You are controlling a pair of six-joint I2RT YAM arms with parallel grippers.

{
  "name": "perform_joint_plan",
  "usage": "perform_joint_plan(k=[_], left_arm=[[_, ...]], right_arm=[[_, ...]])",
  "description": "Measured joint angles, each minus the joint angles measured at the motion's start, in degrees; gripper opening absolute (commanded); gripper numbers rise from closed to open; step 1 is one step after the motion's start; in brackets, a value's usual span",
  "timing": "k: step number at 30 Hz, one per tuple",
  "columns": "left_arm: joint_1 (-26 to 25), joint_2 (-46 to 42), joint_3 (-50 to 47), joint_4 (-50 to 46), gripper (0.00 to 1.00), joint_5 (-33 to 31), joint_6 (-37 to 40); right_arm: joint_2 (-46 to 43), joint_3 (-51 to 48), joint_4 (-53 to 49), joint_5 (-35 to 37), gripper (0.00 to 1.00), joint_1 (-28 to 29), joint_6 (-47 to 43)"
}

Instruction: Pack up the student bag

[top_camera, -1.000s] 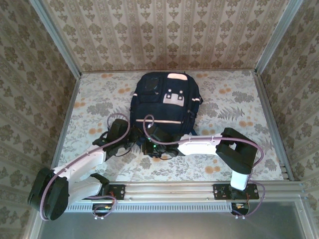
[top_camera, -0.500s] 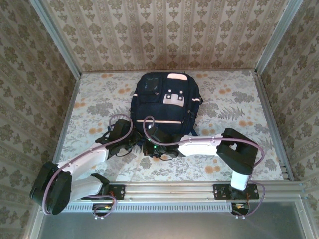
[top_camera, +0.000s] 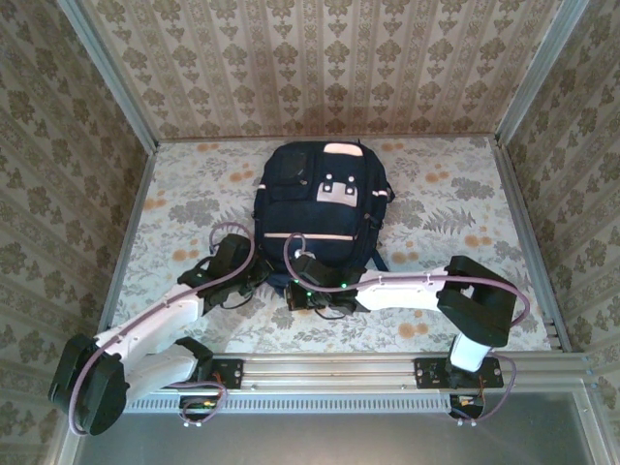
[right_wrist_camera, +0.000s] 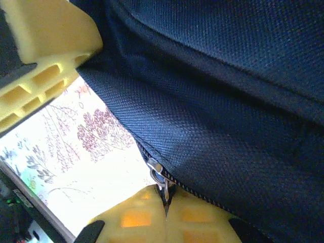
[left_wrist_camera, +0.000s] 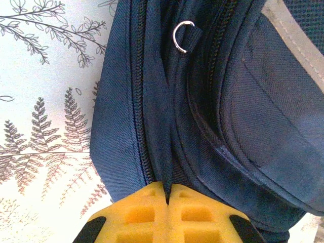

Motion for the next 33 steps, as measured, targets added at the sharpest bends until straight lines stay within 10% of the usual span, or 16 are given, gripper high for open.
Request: perform_joint_plan(k=[33], left_arm=[[-7.1,0.3,4.9,-8.9,0.00,-4.3,5.7]], right_arm=[[-10.8,-6.6,-7.3,3.3,0.00,2.0,-5.6]])
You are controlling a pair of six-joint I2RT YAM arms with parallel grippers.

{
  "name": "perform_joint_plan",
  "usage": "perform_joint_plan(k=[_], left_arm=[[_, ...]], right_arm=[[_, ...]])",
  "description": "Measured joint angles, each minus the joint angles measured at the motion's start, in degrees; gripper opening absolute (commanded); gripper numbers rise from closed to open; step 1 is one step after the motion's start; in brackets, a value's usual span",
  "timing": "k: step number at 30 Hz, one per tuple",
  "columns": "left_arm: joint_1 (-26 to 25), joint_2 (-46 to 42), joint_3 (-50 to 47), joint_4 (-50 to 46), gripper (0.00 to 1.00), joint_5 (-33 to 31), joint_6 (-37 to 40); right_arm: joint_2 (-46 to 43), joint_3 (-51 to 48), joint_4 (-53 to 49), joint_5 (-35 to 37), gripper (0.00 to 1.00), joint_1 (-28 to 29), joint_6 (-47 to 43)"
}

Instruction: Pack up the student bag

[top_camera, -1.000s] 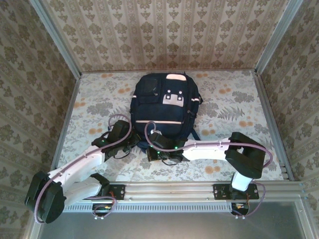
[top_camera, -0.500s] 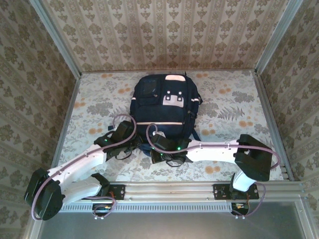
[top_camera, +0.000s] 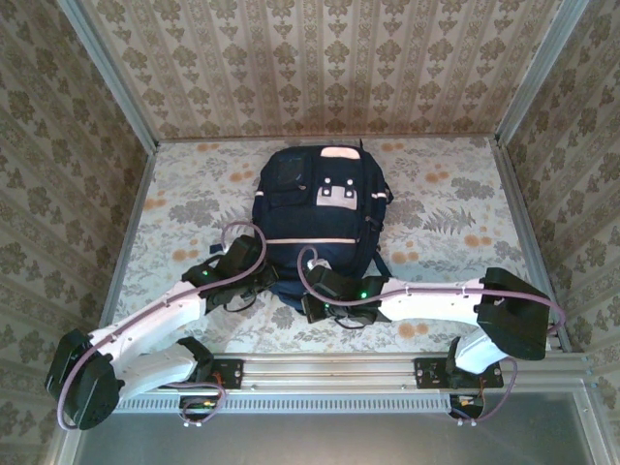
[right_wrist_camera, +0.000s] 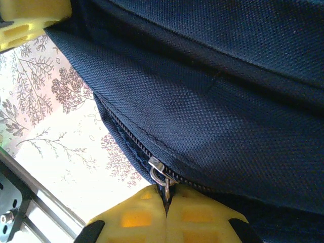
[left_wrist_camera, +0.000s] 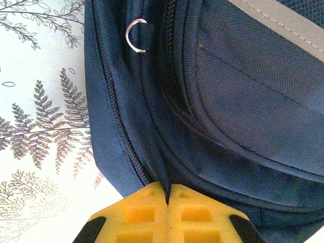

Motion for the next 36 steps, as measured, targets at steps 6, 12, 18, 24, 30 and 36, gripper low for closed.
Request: perform_joint_plan(k=[6,12,18,24,30,36], left_arm=[[-0.6,0.0,0.6,-0.9,0.00,-0.4,0.5],[-0.6,0.0,1.2,-1.7,0.00,-1.1,1.5],[-0.6,0.0,1.8,-2.1,0.00,-1.2,2.4],[-0.7,-1.4,2.2,-2.9,0.00,-1.4,4.0],[1.9,-2.3,4.1,-6.0,0.00,-1.0,7.1],[14.1,-0.4,8.2,-11.6,0.21,1.5,12.7]], right_arm=[[-2.1,-1.0,-0.1,-1.2,0.00,-1.0,-0.5],[-5.8,-2.7,-1.9,-1.8,0.00,-2.6,-1.4],[-10.3,-4.7,-5.7,-1.5,0.00,-4.9,-1.7],[-13.8,-5.2,-9.4,-0.3,0.00,-5.7,-3.0],[-12.0,-4.0,-9.3,-1.2,0.00,-4.3,-4.9],[1.8,6.2,-7.8,-2.4,0.00,-0.8,-4.0]])
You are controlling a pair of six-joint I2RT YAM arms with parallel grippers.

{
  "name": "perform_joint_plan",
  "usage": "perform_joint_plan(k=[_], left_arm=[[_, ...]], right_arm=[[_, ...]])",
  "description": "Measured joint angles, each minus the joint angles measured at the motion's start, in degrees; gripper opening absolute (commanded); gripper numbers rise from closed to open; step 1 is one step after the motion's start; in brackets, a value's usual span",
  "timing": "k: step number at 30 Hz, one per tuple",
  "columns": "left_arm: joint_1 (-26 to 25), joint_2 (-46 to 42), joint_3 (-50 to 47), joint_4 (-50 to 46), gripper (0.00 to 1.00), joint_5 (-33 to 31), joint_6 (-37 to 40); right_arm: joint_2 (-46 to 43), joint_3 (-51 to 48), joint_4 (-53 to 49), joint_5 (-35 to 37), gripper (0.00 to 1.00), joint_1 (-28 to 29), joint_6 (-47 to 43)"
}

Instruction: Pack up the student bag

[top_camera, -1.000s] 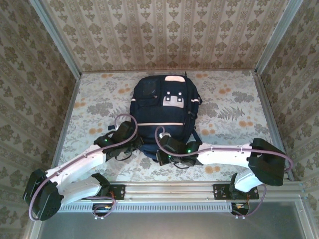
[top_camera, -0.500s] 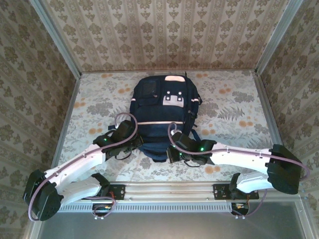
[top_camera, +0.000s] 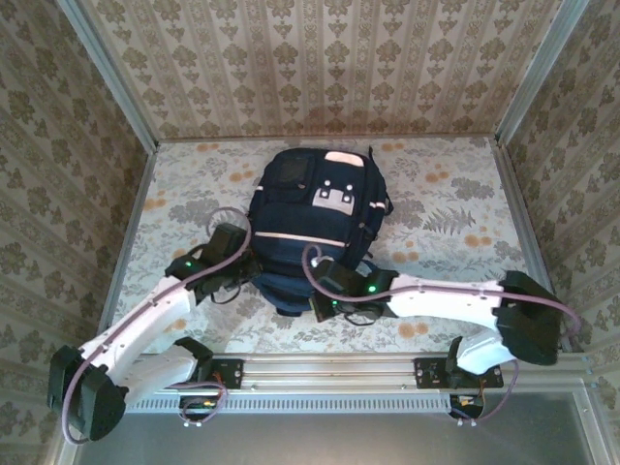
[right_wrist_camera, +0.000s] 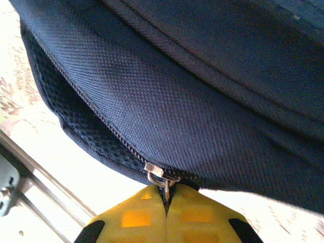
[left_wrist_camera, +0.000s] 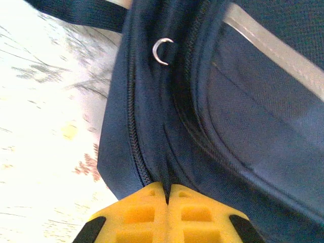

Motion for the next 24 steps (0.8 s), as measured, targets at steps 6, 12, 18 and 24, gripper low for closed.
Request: perform_joint_plan(k=[6,12,18,24], left_arm=[[6.3,1.7,5.9,-1.0,0.50,1.1,3.0],[6.4,-6.8,2.5,-3.9,0.58,3.5,-2.7],[3.6,-15.7,-4.4,-6.3,0.61,6.3,-12.7],[-2.1,-16.5,-6.8,-6.5,0.61,6.1,-18.3]], right_arm=[[9.8,6.2,4.0,-1.9,0.00,0.3,5.6],[12.0,7.9,8.1,-1.7,0.00,0.5,10.2],[12.0,6.9,11.3,-1.6,0.00,0.5,13.0],[12.0,5.2,14.0,-1.6,0.00,0.5,14.3]])
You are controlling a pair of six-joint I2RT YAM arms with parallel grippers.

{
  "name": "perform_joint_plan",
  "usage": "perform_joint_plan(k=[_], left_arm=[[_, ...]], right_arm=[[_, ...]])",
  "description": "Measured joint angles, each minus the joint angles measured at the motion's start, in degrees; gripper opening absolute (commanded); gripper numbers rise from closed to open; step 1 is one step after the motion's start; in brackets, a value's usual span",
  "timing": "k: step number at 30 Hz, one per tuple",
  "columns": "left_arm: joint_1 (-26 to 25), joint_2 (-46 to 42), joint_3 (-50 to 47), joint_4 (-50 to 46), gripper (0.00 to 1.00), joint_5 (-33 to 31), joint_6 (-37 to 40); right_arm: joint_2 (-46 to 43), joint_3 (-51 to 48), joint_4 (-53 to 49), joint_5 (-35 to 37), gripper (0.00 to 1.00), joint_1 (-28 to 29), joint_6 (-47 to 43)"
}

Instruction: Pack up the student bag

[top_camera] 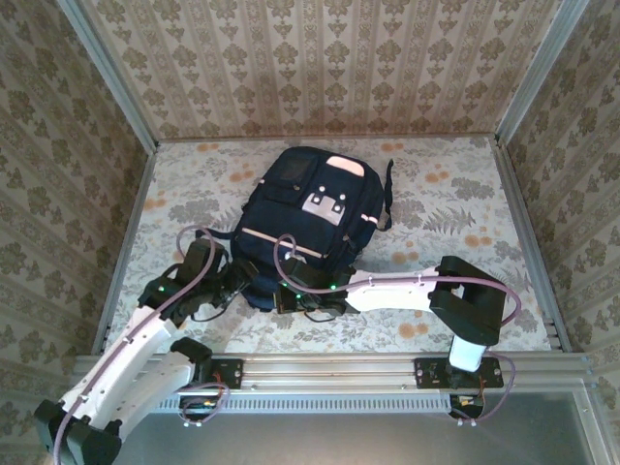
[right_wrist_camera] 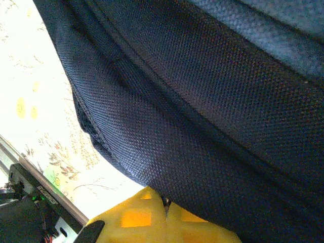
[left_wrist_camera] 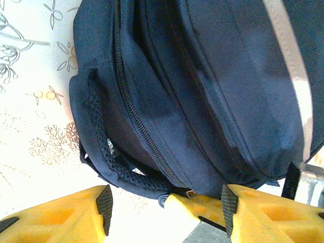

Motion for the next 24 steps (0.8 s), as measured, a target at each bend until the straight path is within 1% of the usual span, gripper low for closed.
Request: perform_joint_plan(k=[4,8,12,16,20,24], left_arm=[[-1.4,1.9,-3.6,2.6,0.61,-0.3,-2.8],[-1.9,6.8,-6.6,7.4,0.60,-0.5,-4.8],[-2.5,9.9,-6.9,11.0,0.57,-0.7,-5.3],[-3.3,8.0,-6.9,11.5,0.53,-1.9,-5.3],[-4.4,3.7,-6.9,13.2,0.54,-3.4,-5.3],[-4.6,3.7,-6.9,15.0,0.56,-4.7,-5.2]], right_arm=[[0.0,-0.2,0.4,0.0,0.00,0.0,0.5],[0.0,-0.7,1.5,0.0,0.00,0.0,0.6],[0.0,-1.4,2.6,0.0,0.00,0.0,0.7],[0.0,-1.5,2.8,0.0,0.00,0.0,0.7],[0.1,-1.6,3.2,0.0,0.00,0.0,0.9],[0.8,-1.6,4.4,0.0,0.00,0.0,1.6]])
